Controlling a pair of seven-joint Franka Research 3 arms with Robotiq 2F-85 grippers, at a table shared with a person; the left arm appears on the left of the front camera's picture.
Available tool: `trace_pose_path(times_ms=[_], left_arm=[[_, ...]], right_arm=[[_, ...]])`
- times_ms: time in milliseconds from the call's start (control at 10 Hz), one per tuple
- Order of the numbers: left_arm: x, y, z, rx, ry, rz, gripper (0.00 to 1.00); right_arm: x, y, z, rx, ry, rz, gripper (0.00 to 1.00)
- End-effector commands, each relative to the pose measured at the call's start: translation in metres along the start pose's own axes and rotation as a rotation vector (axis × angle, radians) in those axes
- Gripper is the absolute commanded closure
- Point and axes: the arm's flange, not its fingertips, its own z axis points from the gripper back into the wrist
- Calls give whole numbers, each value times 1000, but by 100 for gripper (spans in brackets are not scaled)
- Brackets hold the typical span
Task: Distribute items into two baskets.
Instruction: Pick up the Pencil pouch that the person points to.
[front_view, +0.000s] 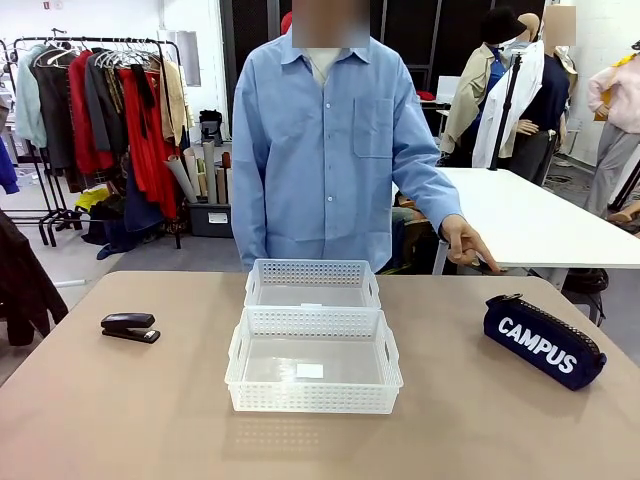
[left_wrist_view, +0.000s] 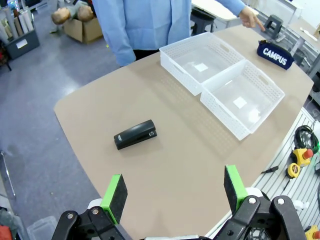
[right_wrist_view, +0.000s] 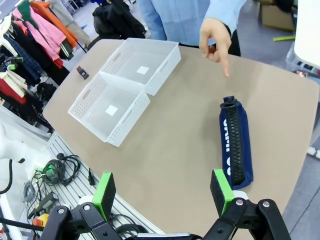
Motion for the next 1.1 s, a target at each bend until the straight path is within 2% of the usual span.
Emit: trace_pose_path(times_ms=[0,400,700,1000], left_arm=[[-1,0,1,-9,-5,-14,0],[-1,0,1,-9,-5,-14,0],[-1,0,1,-9,-5,-14,0],[-1,0,1,-9,-5,-14,0]], right_arm=[[0,0,0,0,0,0,0],[39,-27,-20,-10,108,46,0],[67,-35,-43,-54,254,111,0],[93,-39,-79,-120,460,189,0]])
